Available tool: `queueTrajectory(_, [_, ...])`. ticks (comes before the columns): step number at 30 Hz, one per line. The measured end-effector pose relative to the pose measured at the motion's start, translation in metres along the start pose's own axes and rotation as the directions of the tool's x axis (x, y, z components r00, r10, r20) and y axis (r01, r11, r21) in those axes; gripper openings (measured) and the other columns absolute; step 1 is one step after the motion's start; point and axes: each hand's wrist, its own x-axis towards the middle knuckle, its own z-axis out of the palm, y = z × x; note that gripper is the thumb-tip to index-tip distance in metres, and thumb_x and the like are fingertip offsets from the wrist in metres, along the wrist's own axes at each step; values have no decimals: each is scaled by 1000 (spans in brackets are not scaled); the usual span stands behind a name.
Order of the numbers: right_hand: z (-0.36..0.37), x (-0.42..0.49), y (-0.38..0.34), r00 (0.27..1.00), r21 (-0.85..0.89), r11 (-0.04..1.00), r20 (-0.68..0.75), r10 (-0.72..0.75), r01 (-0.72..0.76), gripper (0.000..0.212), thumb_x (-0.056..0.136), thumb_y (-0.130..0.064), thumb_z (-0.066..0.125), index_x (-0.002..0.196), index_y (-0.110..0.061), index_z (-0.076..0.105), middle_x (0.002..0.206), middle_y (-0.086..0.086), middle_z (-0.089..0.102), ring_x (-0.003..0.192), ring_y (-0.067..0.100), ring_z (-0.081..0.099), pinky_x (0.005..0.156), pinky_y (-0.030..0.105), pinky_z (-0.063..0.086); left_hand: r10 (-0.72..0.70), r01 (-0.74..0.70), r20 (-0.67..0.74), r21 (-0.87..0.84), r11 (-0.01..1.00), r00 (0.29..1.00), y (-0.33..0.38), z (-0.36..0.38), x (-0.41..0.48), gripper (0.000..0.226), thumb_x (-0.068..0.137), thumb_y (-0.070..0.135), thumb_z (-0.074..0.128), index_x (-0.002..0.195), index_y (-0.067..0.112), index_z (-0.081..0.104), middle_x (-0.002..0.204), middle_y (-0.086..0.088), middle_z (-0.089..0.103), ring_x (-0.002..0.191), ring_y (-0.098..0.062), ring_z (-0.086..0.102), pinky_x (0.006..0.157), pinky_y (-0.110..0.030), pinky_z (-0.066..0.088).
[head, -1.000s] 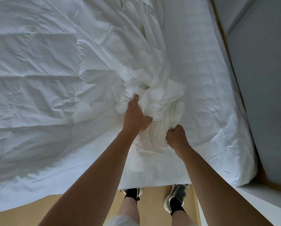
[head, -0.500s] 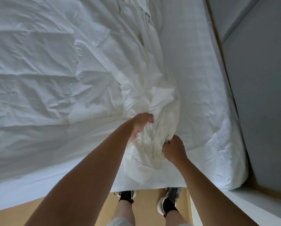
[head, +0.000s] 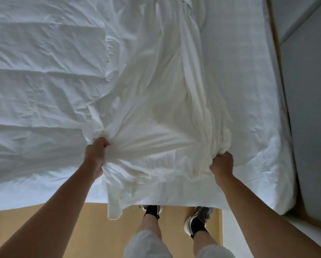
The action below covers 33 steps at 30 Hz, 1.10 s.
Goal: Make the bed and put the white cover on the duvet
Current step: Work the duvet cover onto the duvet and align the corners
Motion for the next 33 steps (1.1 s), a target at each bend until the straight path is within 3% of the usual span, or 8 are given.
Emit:
queueTrajectory(5, [-2,-7,10,998,-57,998,-51,36,-39,32,84,2,55,57,-12,46,58,8,50,61,23,44,58,38,36,171,-78,-336,274,959,926,7,-69,37,42,72,34,66,97,1,69,82,-12,61,75,-28,59,65,-44,47])
queueTrajectory(8, [1,-20,21,995,-173,981,37,95,-87,26,86,4,52,61,-2,53,59,14,51,66,27,48,60,40,36,264,-190,-34,605,773,964,-22,-52,27,53,87,58,65,102,7,68,92,-13,71,89,-31,67,82,-42,54])
queueTrajectory(11, [7,-32,12,968,-250,958,173,184,-138,17,94,4,48,96,12,62,80,11,54,79,28,55,72,37,41,232,-265,132,594,760,964,-38,-31,12,36,87,57,70,98,24,63,86,6,69,84,-21,65,78,-33,50])
queueTrajectory(16, [22,-42,-12,729,50,928,634,256,-370,59,89,-70,57,127,-24,61,123,1,71,111,21,67,101,48,50,207,-240,122,568,788,971,-47,-30,26,42,84,63,69,102,25,65,87,9,69,87,-22,67,80,-34,53])
queueTrajectory(19, [65,-53,-10,879,-111,972,415,234,-207,67,79,-66,72,121,-14,63,112,2,68,96,19,65,92,39,53,198,-223,104,543,810,975,-57,-30,28,66,71,69,70,114,19,64,99,2,70,96,-27,67,88,-43,56])
queueTrajectory(26, [66,-67,41,970,275,935,158,188,-226,59,70,-68,76,88,-13,68,89,10,69,73,24,65,73,39,55,273,-260,48,500,826,961,-58,-66,16,78,61,74,81,114,18,67,99,-1,72,90,-24,70,83,-44,61])
queueTrajectory(30, [12,-71,75,983,67,982,-31,182,-179,86,74,-66,75,118,6,61,91,11,62,84,33,62,78,41,51,285,-252,-11,439,863,958,-55,-104,17,71,63,65,87,112,18,67,100,-1,71,91,-25,69,83,-43,60])
queueTrajectory(33, [-5,-78,90,988,-123,983,-87,126,-136,80,80,-60,75,112,11,59,78,12,57,76,34,59,71,40,46,288,-216,-84,476,853,954,-67,-142,14,71,63,62,88,114,17,66,100,-2,69,95,-27,67,80,-39,56])
